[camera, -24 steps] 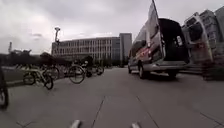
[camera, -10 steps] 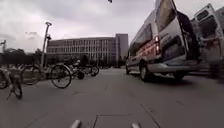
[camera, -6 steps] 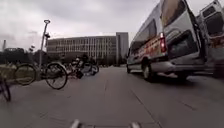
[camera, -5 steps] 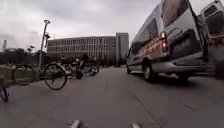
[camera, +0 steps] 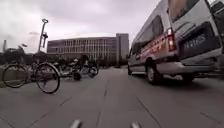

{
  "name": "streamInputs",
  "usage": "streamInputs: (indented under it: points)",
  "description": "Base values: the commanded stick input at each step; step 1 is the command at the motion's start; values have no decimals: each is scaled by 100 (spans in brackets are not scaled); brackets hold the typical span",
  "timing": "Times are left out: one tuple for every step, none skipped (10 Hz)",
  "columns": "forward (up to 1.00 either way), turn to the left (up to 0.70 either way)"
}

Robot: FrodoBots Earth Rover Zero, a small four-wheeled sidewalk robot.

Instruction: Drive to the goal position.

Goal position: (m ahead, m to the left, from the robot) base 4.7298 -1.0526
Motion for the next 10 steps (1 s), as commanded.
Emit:
streamInputs:
  points:
    - [70, -3]
    - [70, -27]
    - [70, -20]
    - [70, -4]
    - [70, 0]
    - [70, 0]
    - [70, 0]
    - [70, 0]
    - [70, 0]
    - [70, 0]
